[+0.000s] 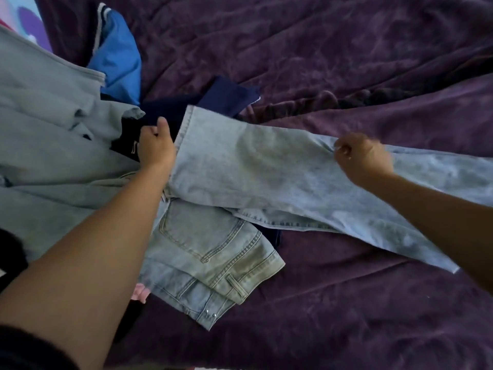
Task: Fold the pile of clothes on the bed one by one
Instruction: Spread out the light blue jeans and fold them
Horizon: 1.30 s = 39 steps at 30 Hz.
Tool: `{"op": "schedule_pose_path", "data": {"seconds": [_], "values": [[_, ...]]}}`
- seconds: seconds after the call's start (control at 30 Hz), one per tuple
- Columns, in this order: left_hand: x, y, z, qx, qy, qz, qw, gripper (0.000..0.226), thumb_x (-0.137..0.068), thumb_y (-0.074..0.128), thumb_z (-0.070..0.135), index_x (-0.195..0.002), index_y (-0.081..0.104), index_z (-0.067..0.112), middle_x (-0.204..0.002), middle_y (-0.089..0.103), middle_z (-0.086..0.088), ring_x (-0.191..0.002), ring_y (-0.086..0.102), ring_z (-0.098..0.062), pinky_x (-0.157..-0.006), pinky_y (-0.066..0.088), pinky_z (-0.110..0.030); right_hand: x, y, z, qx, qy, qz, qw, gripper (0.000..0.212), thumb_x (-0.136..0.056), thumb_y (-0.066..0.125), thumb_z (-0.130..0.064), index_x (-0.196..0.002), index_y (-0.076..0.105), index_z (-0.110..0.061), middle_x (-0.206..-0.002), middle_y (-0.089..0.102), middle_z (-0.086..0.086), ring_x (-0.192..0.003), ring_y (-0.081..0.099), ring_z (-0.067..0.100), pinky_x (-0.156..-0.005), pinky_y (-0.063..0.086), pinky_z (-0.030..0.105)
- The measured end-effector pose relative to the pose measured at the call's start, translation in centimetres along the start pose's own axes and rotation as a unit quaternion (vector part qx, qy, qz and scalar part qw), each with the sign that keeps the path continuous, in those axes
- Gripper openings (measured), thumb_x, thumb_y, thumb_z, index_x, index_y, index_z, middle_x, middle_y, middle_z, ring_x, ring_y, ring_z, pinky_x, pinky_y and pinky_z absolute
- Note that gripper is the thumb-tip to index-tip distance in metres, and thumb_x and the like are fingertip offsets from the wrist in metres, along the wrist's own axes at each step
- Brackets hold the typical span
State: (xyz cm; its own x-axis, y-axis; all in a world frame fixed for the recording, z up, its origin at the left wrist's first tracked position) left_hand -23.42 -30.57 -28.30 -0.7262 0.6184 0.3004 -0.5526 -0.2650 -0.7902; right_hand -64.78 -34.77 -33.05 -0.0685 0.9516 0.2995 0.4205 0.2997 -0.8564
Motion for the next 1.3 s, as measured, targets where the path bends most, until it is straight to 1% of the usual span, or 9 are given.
{"op": "schedule_pose_path", "data": {"seconds": [0.1,0.2,0.33,0.43,0.6,0.87,1.0,1.13,1.3], "values": [[2.7,1.7,-2.0,-0.019,0.008,-0.066,0.998,0.058,-0.085,0.053,0.061,-0.12,0.047,0.015,-0.121,0.057,-0.009,-0.109,0.054,-0.027,-0.088,0.041,-0.035,1.8,2.9,-0.7,0.036,-0.044,-0.068,0.996,0.05,-0.085,0.067,-0.029,-0.131,0.052,-0.015,-0.132,0.051,0.012,-0.122,0.044,0.034,-0.091,0.044,0.045],[4.4,3.5,-3.5,-0.157,0.062,-0.112,0.979,0.059,-0.079,0.07,0.028,-0.13,0.044,0.013,-0.126,0.057,-0.013,-0.113,0.055,-0.034,-0.093,0.045,-0.04,1.7,3.9,1.8,0.049,0.054,-0.087,0.994,0.058,-0.083,0.069,-0.036,-0.134,0.048,-0.02,-0.135,0.049,0.012,-0.125,0.042,0.034,-0.092,0.043,0.046],[3.1,3.4,-3.4,-0.075,0.021,-0.094,0.993,0.042,-0.078,0.07,0.015,-0.118,0.059,0.009,-0.113,0.063,-0.01,-0.103,0.061,-0.028,-0.082,0.051,-0.034,0.2,1.7,3.5,0.024,0.113,-0.049,0.992,0.024,-0.081,0.064,-0.032,-0.101,0.069,-0.02,-0.105,0.064,0.02,-0.101,0.058,0.04,-0.077,0.045,0.04],[2.1,3.7,-3.0,-0.058,0.036,-0.101,0.993,0.016,-0.076,0.07,0.021,-0.087,0.064,0.011,-0.082,0.062,-0.002,-0.072,0.059,-0.019,-0.058,0.039,-0.023,-0.8,-0.6,3.6,0.051,0.079,0.005,0.996,0.031,-0.086,0.06,-0.024,-0.113,0.064,-0.011,-0.116,0.057,0.021,-0.111,0.049,0.04,-0.084,0.044,0.048],[2.3,6.2,-3.1,0.083,-0.044,-0.162,0.982,0.027,-0.077,0.074,0.025,-0.097,0.058,0.016,-0.084,0.062,0.006,-0.07,0.058,-0.007,-0.051,0.042,-0.019,1.7,0.7,0.5,0.029,-0.009,0.002,1.0,0.039,-0.085,0.066,-0.025,-0.122,0.06,-0.014,-0.123,0.055,0.015,-0.118,0.046,0.035,-0.089,0.042,0.046],[2.1,-2.1,1.8,0.024,0.247,-0.067,0.966,0.033,-0.068,0.074,0.031,-0.084,0.046,0.036,-0.076,0.063,0.004,-0.063,0.059,-0.009,-0.056,0.046,-0.024,8.5,4.8,-6.3,0.09,-0.207,0.023,0.974,0.053,-0.088,0.062,-0.038,-0.136,0.05,-0.018,-0.147,0.042,0.012,-0.136,0.036,0.033,-0.098,0.037,0.049],[2.0,-2.4,-2.0,0.036,0.092,-0.112,0.989,0.064,-0.072,0.08,0.031,-0.126,0.048,0.019,-0.109,0.061,0.003,-0.087,0.063,-0.002,-0.071,0.051,-0.02,8.1,9.0,-6.1,0.153,-0.153,-0.119,0.969,0.066,-0.094,0.042,-0.053,-0.151,0.016,-0.032,-0.161,0.005,0.005,-0.147,0.005,0.026,-0.11,0.022,0.052],[2.9,0.9,-4.8,-0.02,-0.02,-0.258,0.966,0.02,-0.074,0.08,0.023,-0.087,0.07,0.011,-0.098,0.072,-0.007,-0.076,0.067,-0.013,-0.068,0.052,-0.027,7.8,11.6,-5.0,0.193,-0.121,-0.204,0.952,0.073,-0.095,0.037,-0.058,-0.152,-0.001,-0.034,-0.161,-0.011,0.002,-0.148,-0.006,0.025,-0.111,0.021,0.054],[5.6,-1.0,2.8,-0.099,0.191,-0.174,0.961,0.022,-0.079,0.064,0.022,-0.079,0.063,0.0,-0.08,0.066,-0.013,-0.072,0.06,-0.024,-0.063,0.043,-0.031,9.0,7.9,-2.3,0.119,-0.066,-0.189,0.973,0.067,-0.093,0.048,-0.049,-0.151,0.018,-0.032,-0.158,0.016,0.003,-0.144,0.019,0.026,-0.107,0.031,0.05]]}}
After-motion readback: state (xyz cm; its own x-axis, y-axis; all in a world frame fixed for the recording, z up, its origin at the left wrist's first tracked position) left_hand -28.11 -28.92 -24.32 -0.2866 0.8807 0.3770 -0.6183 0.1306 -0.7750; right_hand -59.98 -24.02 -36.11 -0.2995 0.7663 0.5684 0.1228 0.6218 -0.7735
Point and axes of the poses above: each hand's wrist, its own x-axis away from the middle knuckle, its own y-axis out of the palm, z = x × y, the point moved 6 cm from there along -x, towards the middle knuckle
